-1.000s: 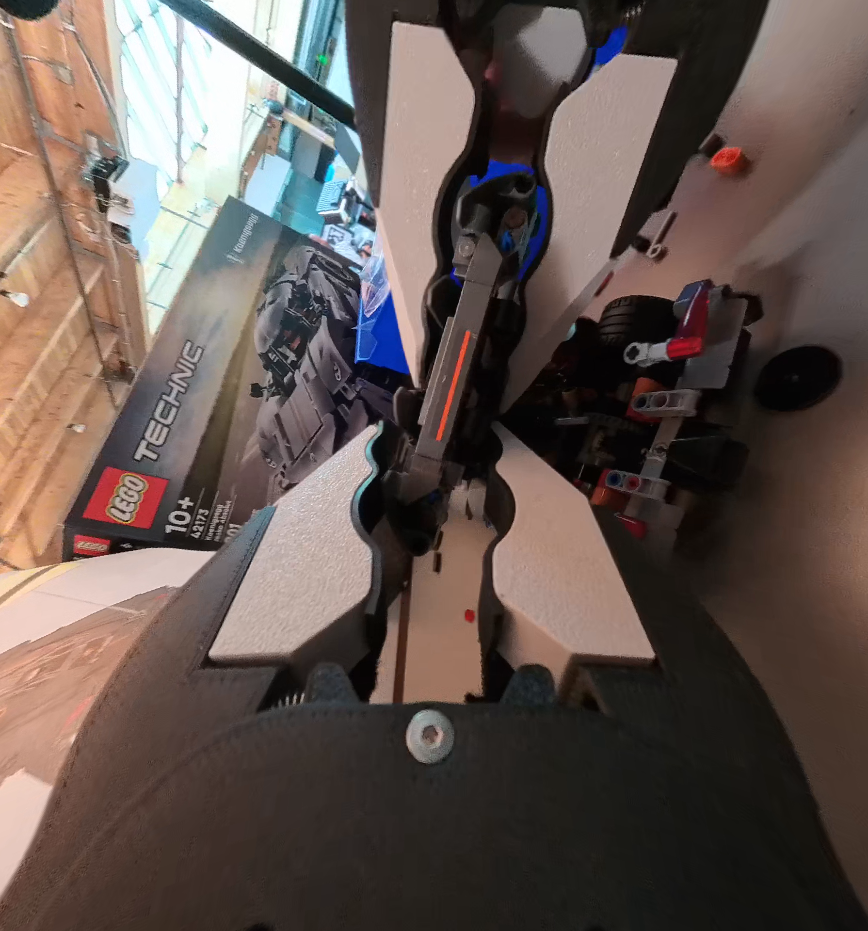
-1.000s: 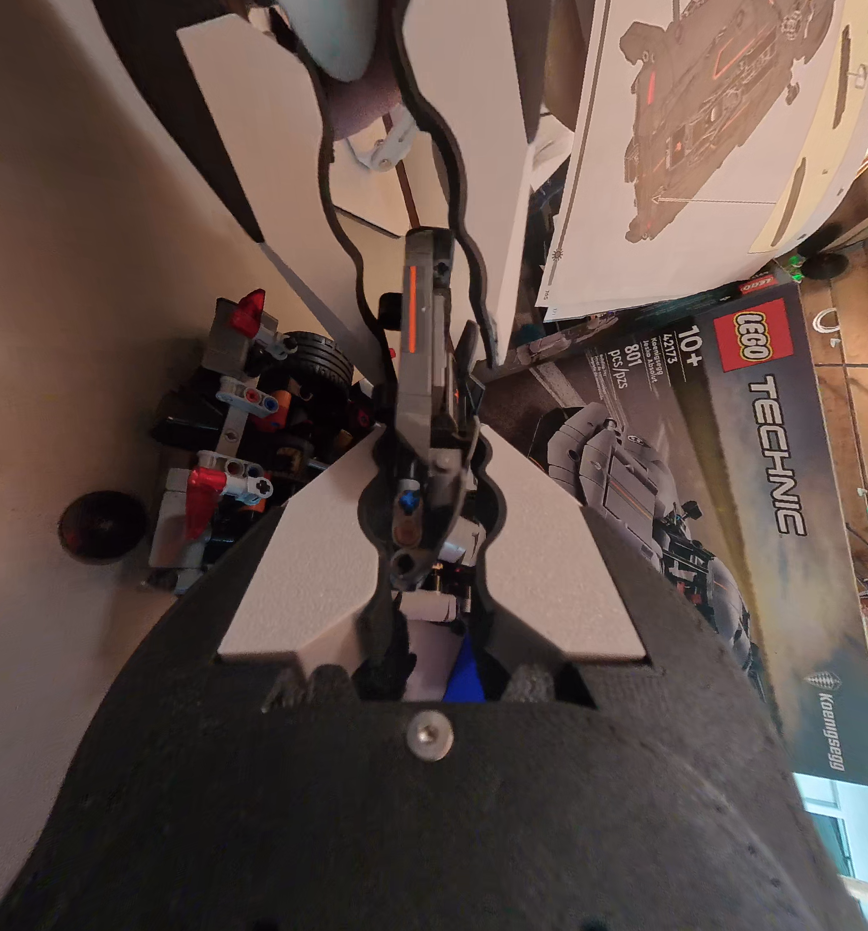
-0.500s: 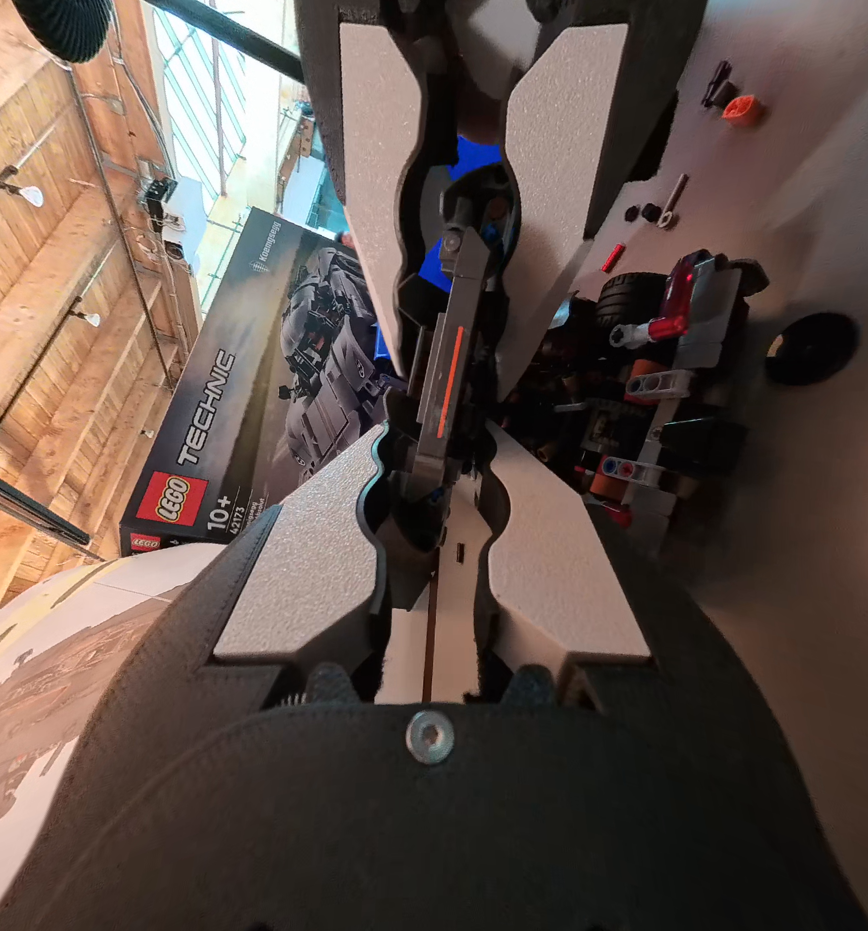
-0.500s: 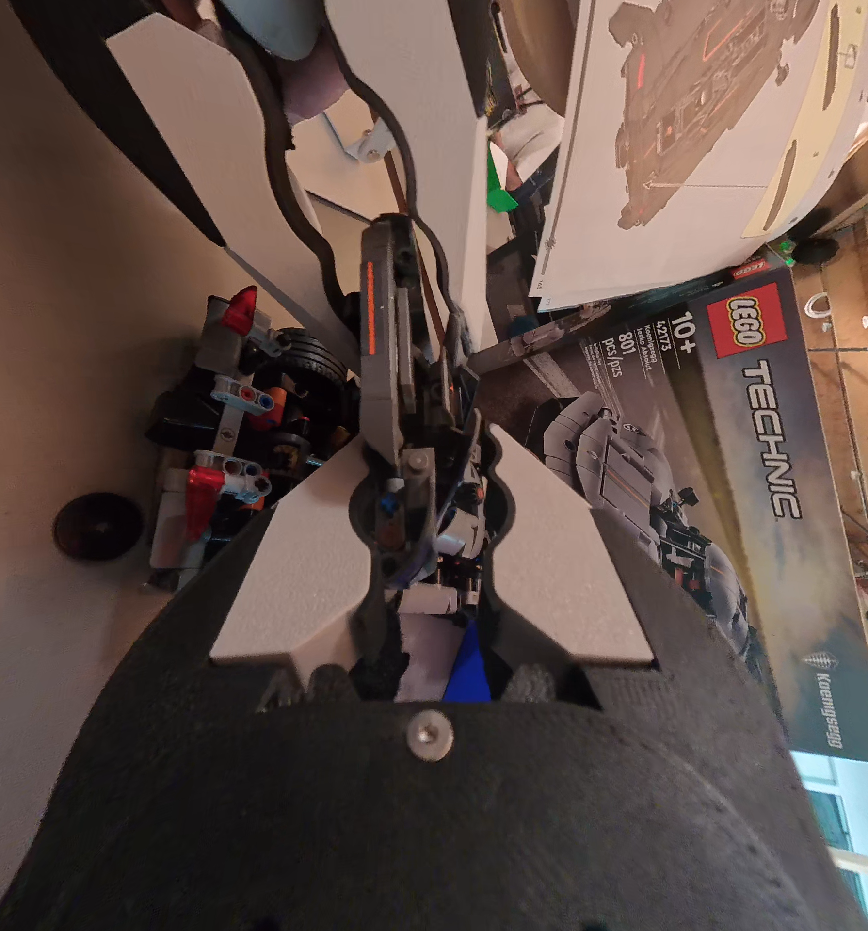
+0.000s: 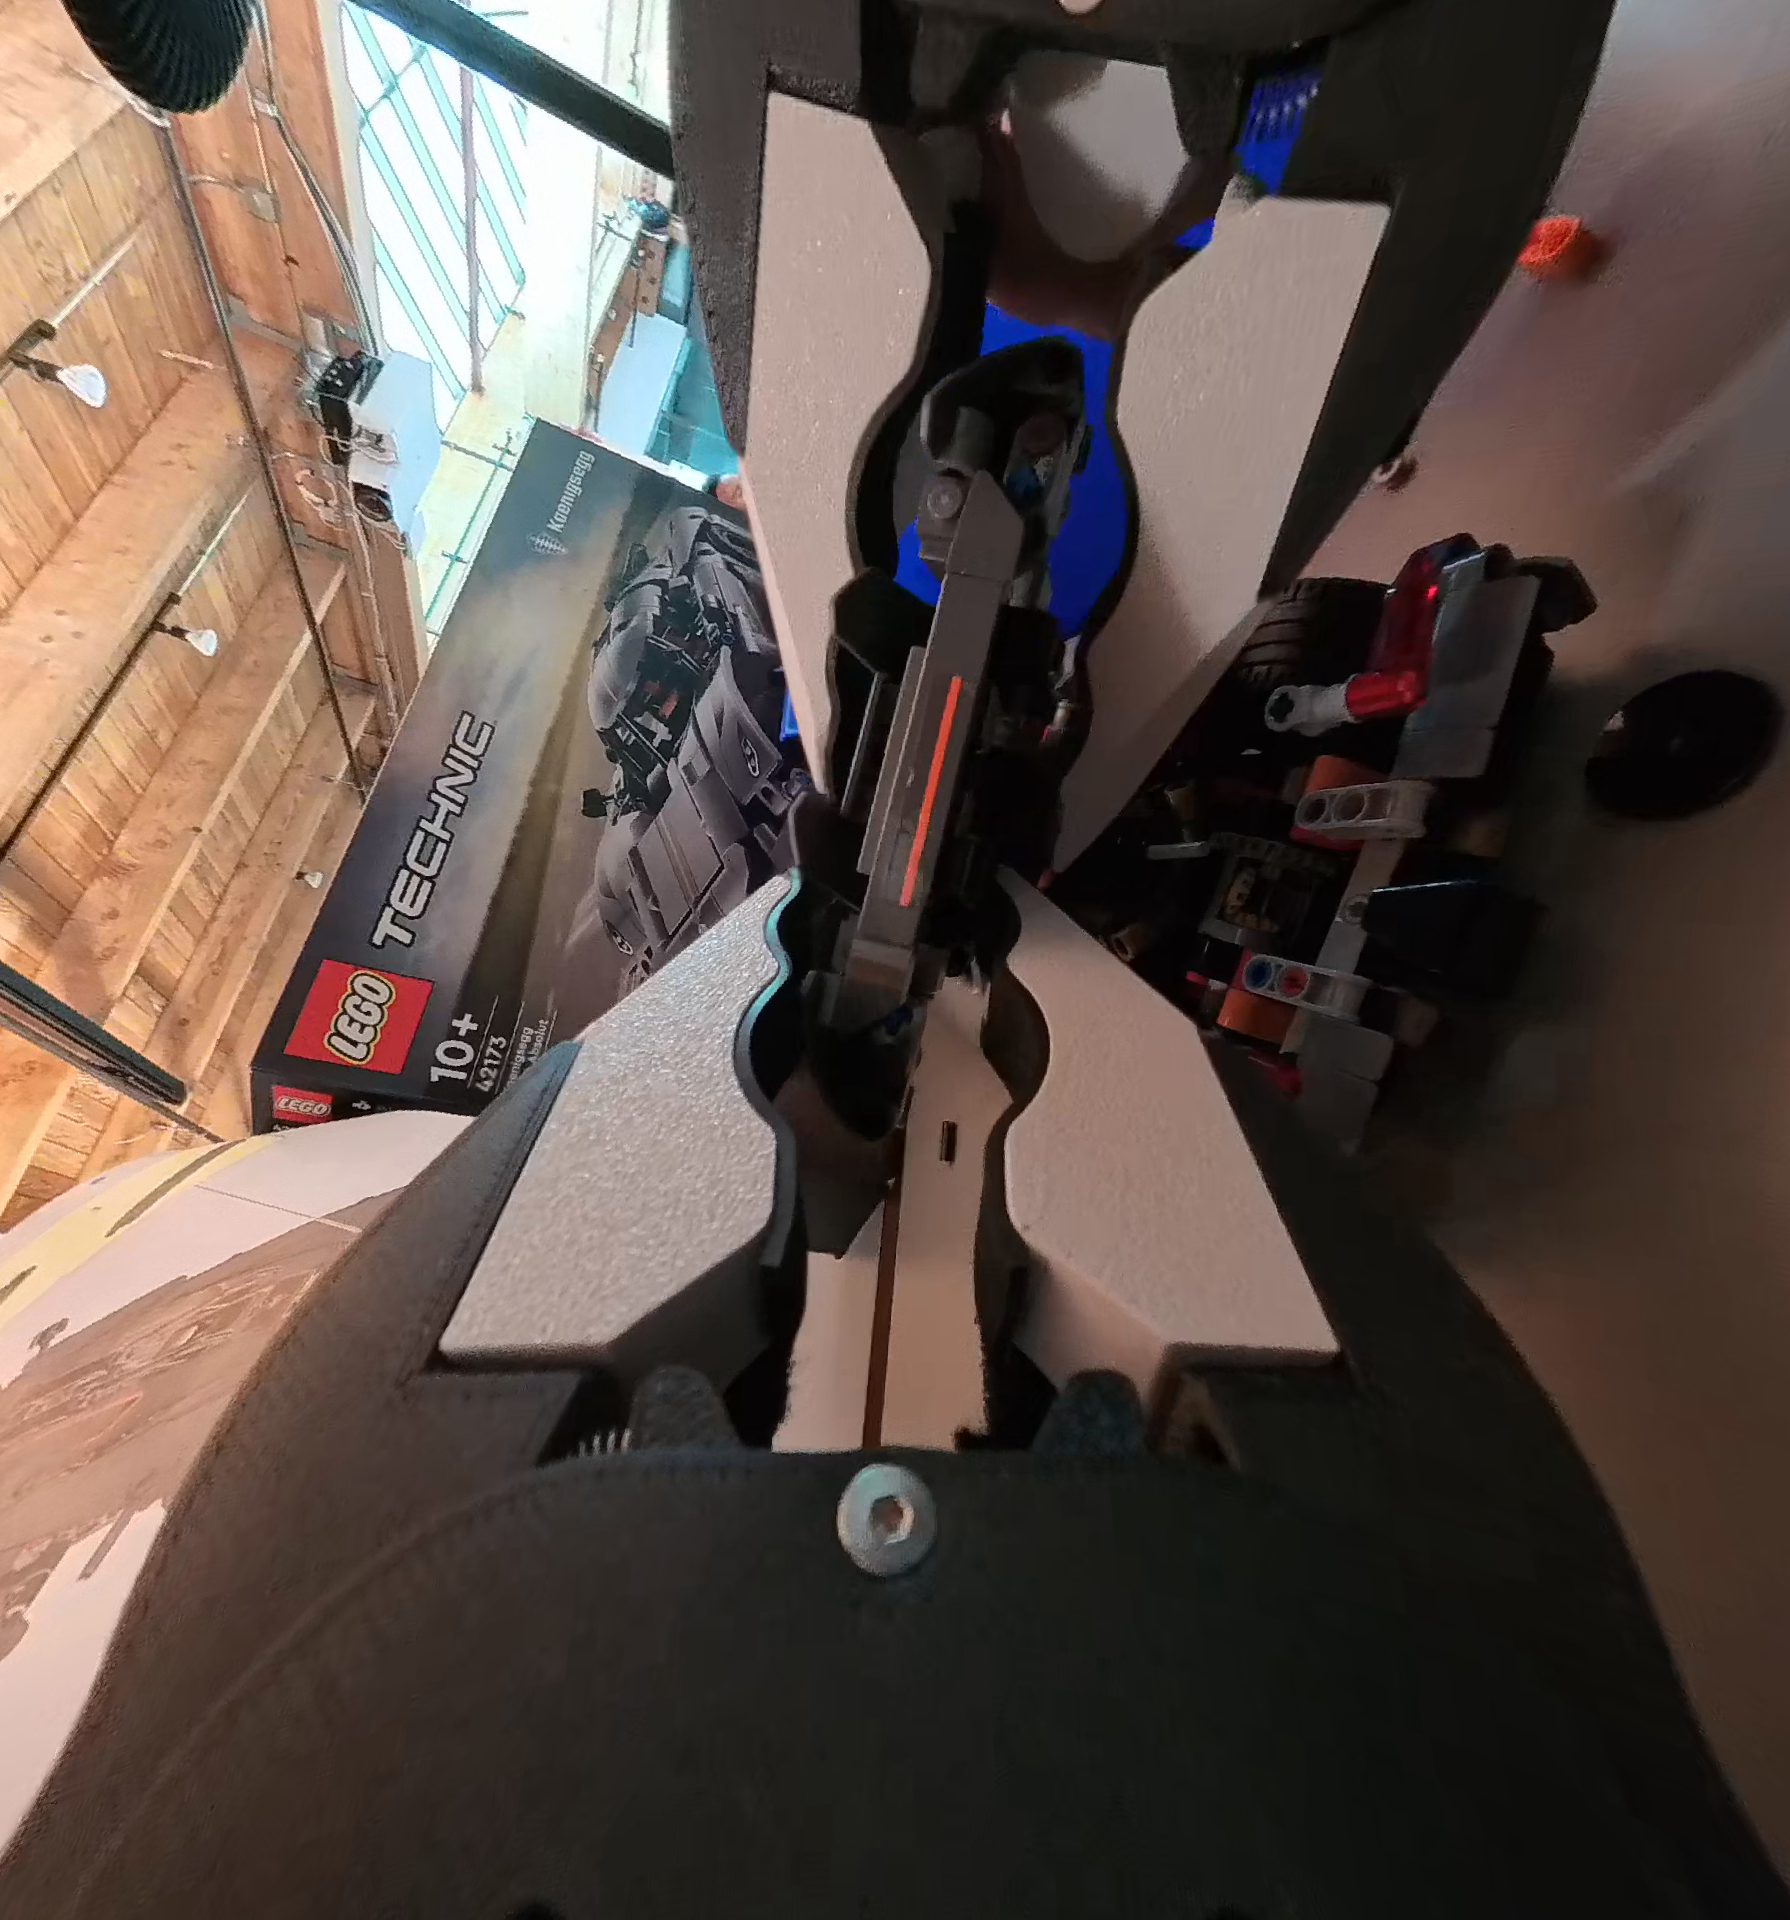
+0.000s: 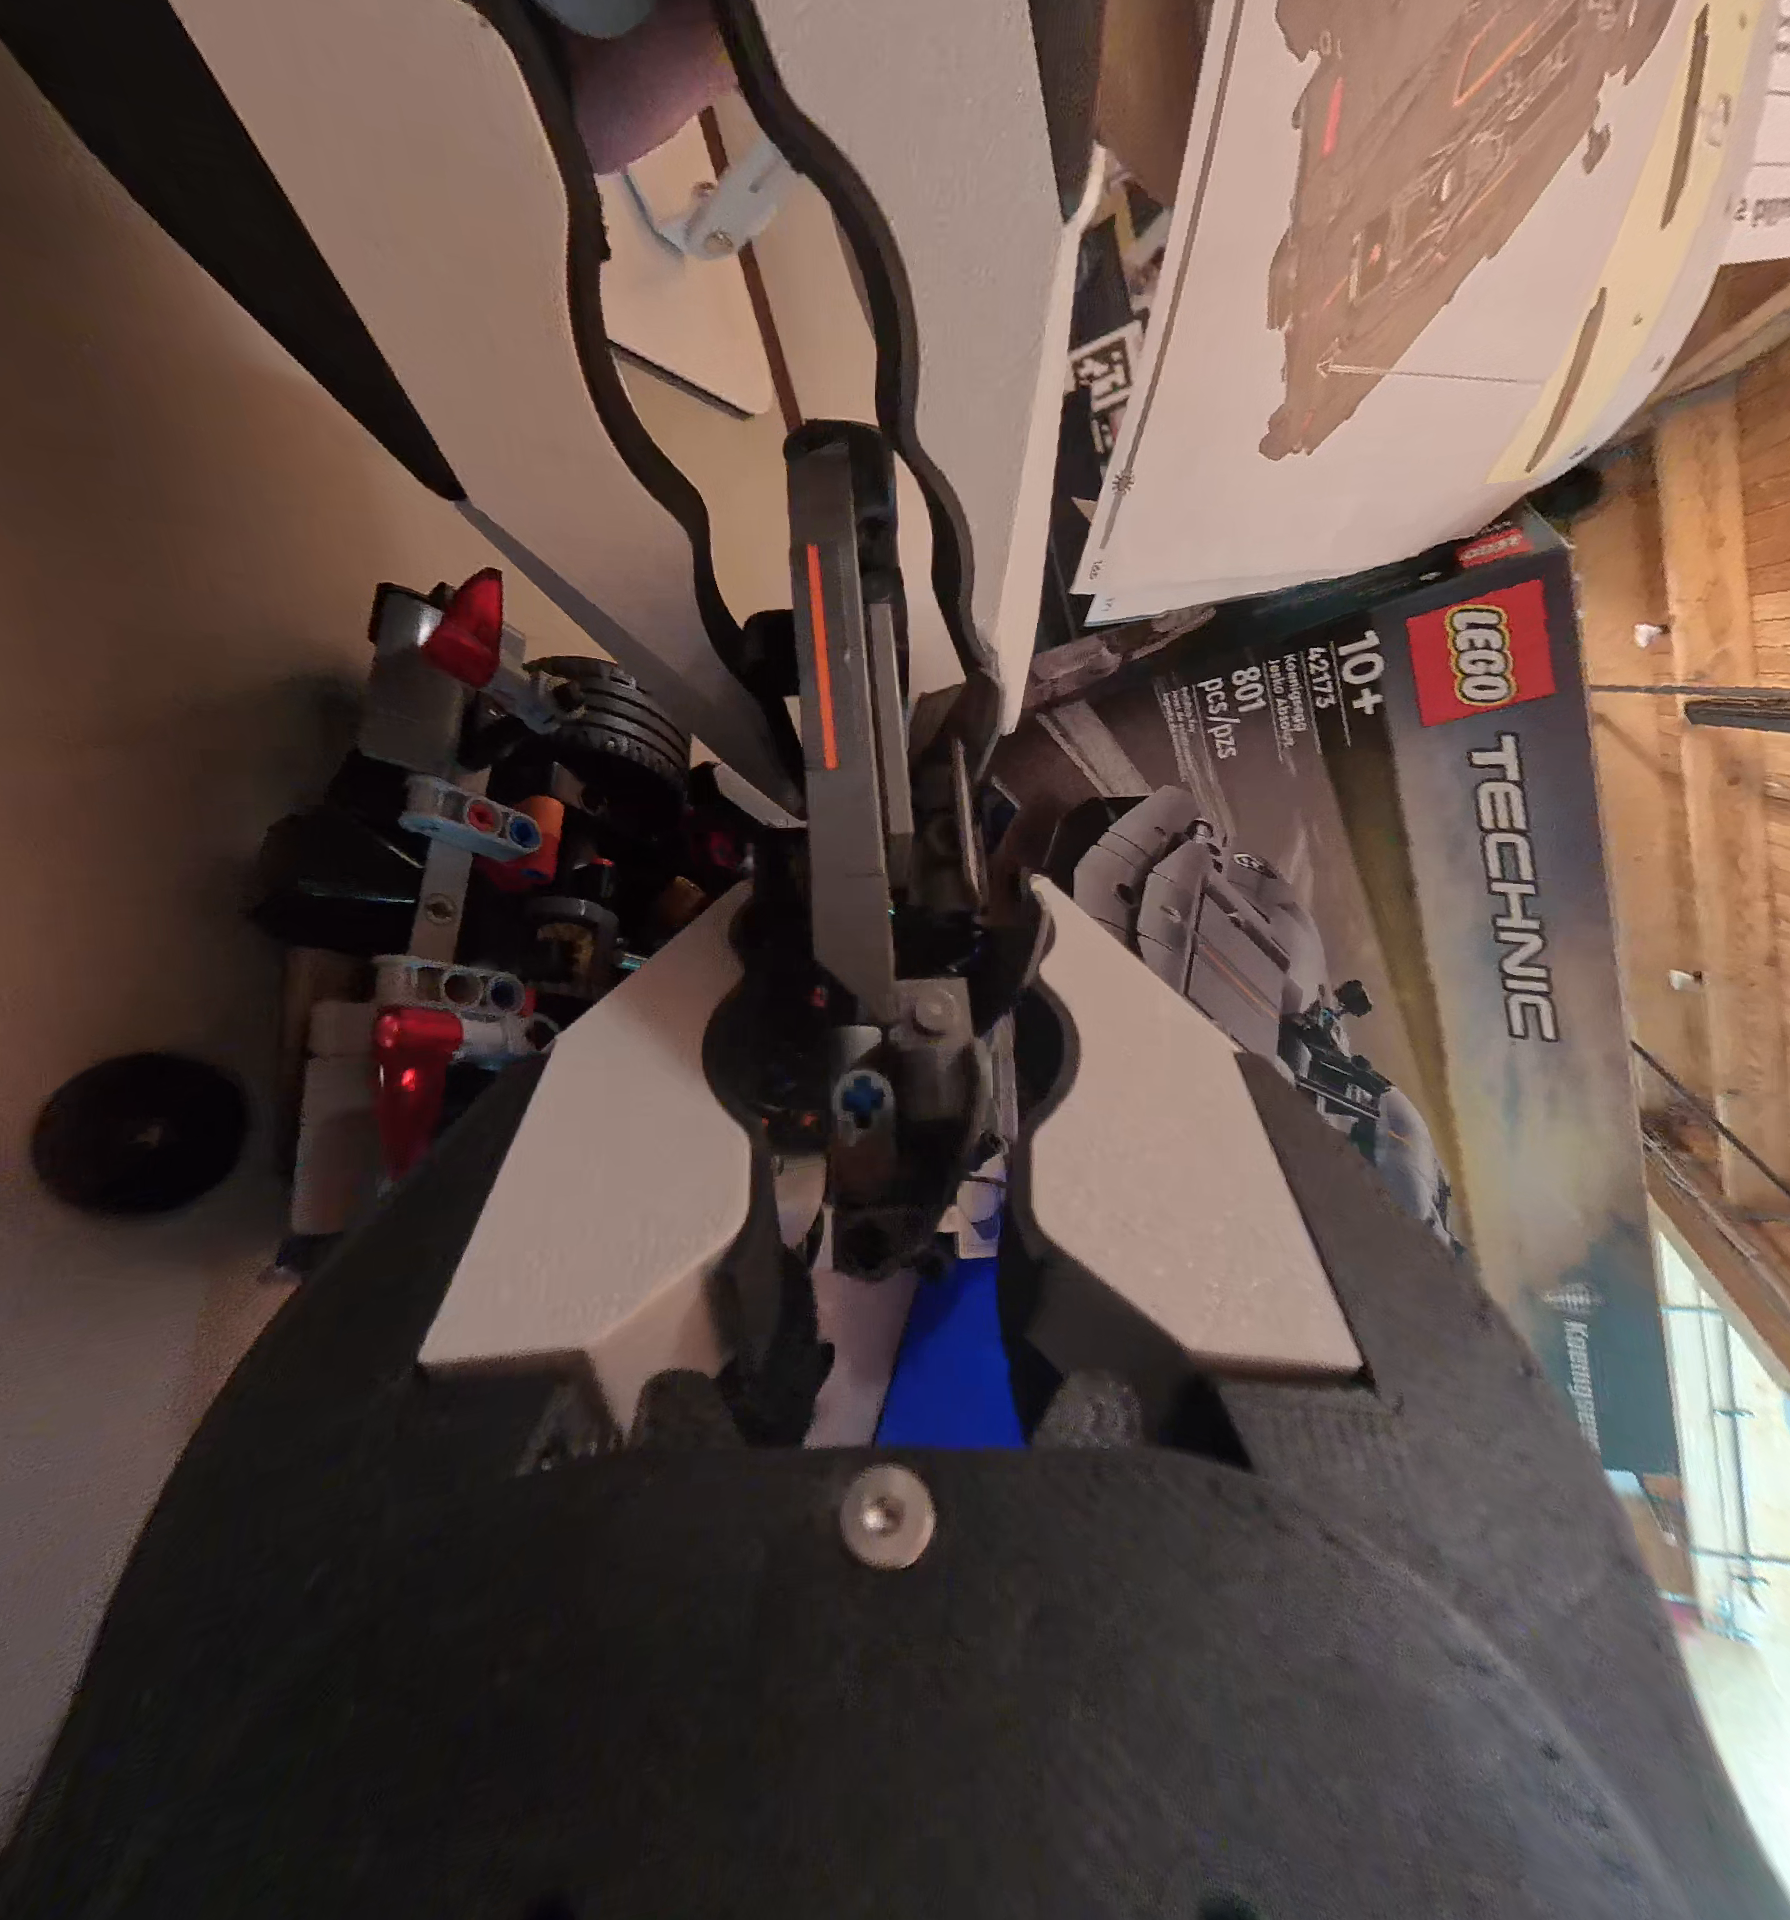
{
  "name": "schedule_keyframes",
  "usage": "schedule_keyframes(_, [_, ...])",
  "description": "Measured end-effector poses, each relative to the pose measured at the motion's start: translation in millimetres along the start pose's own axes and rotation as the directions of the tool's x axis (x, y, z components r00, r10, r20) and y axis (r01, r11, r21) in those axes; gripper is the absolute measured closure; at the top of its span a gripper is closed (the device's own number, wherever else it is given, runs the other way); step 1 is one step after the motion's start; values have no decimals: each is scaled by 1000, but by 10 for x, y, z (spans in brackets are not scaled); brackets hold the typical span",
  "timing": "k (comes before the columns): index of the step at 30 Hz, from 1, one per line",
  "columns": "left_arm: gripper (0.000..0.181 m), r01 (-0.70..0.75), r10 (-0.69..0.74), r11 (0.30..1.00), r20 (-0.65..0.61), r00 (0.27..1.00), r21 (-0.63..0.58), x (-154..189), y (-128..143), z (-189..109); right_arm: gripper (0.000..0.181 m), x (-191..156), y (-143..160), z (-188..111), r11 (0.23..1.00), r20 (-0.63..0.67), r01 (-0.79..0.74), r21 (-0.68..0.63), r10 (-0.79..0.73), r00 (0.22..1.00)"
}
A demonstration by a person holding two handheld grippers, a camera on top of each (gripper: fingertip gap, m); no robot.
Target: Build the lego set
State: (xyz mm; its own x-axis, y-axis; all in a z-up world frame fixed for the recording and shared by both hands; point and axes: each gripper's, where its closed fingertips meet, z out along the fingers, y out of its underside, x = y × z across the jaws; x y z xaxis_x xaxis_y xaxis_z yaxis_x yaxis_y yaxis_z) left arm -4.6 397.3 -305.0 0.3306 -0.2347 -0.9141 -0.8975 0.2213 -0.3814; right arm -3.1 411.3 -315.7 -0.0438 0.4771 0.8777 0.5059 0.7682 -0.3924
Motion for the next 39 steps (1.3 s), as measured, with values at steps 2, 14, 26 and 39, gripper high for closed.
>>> schedule_keyframes(2, [153,21,-21,1000,-1,1000,5,-16,8,-1,140,8,-6,4,1000,-11,-13,3,13,1000])
schedule_keyframes(14, [155,37,-37,999,0,999,24,-36,-23,-8,138,52,85,-33,1000,-11,-22,-14,22,1000])
schedule_keyframes(26, [155,48,-48,999,0,999,22,-42,-23,0,140,48,-27,-83,996,0,-78,47,78,997])
schedule_keyframes(39, [156,54,-54,998,3,999,21,-55,-21,0,143,68,21,-57,999,-38,-54,7,54,998])
